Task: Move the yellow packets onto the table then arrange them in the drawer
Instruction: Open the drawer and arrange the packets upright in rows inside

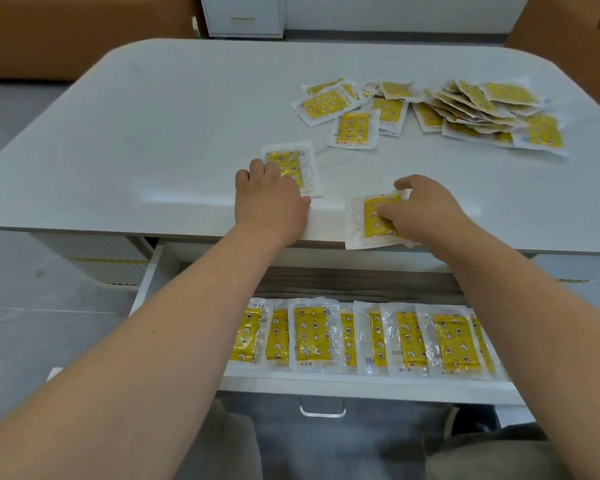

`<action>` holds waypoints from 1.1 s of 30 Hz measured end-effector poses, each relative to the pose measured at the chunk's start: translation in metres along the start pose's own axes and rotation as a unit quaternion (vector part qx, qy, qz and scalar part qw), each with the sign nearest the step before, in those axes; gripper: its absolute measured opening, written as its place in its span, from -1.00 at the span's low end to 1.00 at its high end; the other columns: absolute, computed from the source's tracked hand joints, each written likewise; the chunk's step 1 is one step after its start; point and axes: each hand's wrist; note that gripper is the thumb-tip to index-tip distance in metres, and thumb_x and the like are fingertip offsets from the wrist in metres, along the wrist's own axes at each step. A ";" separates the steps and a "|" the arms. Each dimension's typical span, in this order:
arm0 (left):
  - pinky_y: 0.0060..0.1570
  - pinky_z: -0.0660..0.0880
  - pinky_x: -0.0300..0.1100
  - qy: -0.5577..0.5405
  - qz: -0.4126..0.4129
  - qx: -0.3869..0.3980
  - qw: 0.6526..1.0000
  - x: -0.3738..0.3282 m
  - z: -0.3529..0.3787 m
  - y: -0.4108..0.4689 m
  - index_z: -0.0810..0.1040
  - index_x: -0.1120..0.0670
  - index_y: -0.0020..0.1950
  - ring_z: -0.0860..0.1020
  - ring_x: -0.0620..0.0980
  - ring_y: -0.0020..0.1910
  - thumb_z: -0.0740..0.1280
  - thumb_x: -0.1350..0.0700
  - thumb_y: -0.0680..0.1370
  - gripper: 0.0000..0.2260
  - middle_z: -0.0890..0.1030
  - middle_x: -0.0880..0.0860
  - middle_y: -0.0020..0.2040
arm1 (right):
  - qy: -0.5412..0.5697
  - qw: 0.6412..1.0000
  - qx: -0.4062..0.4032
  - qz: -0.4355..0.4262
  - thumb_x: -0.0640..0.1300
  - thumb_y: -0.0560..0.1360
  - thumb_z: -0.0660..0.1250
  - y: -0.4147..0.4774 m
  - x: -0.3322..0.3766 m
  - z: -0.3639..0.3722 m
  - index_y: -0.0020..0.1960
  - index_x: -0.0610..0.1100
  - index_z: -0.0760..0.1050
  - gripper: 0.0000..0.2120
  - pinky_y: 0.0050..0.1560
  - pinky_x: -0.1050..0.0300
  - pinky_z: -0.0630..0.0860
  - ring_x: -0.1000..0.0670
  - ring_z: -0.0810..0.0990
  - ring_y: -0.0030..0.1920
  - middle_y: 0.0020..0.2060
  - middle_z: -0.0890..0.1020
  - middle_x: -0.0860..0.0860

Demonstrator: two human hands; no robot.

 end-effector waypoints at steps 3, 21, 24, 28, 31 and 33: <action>0.20 0.34 0.05 -0.037 0.012 -0.016 0.999 0.007 0.000 -0.003 0.56 0.15 0.24 0.37 0.17 0.31 0.19 -0.06 0.64 -0.65 0.45 0.14 0.30 | 0.091 0.995 0.000 0.028 -0.16 0.55 0.42 -0.001 0.004 0.003 0.48 0.01 0.35 -0.45 -0.13 0.03 0.65 0.01 0.61 -0.13 -0.02 0.50 0.05; 0.39 0.30 -0.09 -0.285 -0.014 0.169 0.943 0.072 -0.019 -0.019 0.26 -0.04 0.60 0.34 0.07 0.48 0.45 -0.04 0.56 -0.34 0.36 0.01 0.53 | 0.311 0.944 0.097 0.060 -0.32 0.50 0.49 -0.012 0.022 0.031 0.19 -0.32 0.50 -0.69 -0.12 -0.07 0.71 -0.11 0.77 -0.17 -0.03 0.73 -0.16; 0.38 0.37 -0.02 -0.276 -0.023 0.156 0.948 0.075 -0.018 -0.020 0.29 -0.07 0.57 0.39 0.10 0.42 0.52 -0.05 0.49 -0.29 0.37 0.05 0.47 | 0.305 0.948 0.086 0.041 -0.32 0.51 0.49 -0.014 0.027 0.038 0.19 -0.32 0.52 -0.71 -0.09 -0.08 0.71 -0.10 0.76 -0.16 -0.05 0.73 -0.15; 0.16 0.49 -0.07 -0.293 -0.041 0.170 0.940 0.083 -0.023 -0.024 0.43 -0.04 0.42 0.52 0.05 0.19 0.57 -0.05 0.42 -0.38 0.51 0.00 0.27 | 0.270 0.960 0.067 0.026 -0.28 0.51 0.50 -0.015 0.034 0.049 0.20 -0.31 0.52 -0.69 -0.05 -0.13 0.71 -0.10 0.75 -0.15 -0.08 0.71 -0.13; -0.01 0.50 -0.10 -0.236 0.002 0.206 0.950 0.091 -0.035 -0.032 0.54 0.00 0.17 0.56 0.00 0.00 0.54 0.00 0.47 -0.66 0.60 -0.04 0.06 | 0.261 0.963 0.071 0.015 -0.26 0.49 0.52 -0.021 0.040 0.058 0.20 -0.26 0.52 -0.68 -0.09 -0.09 0.71 -0.07 0.75 -0.17 -0.08 0.71 -0.11; -0.08 0.60 -0.10 -0.232 0.007 0.272 0.934 0.099 -0.042 -0.038 0.61 0.03 0.04 0.65 0.00 -0.10 0.52 0.07 0.49 -0.82 0.65 -0.01 -0.02 | 0.270 0.958 0.100 -0.007 -0.26 0.49 0.52 -0.027 0.046 0.062 0.18 -0.22 0.53 -0.69 -0.09 -0.07 0.72 -0.05 0.76 -0.18 -0.09 0.72 -0.10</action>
Point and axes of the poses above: each hand's wrist, its own y-axis towards the middle knuckle, its own z-axis out of the palm, x = y × z
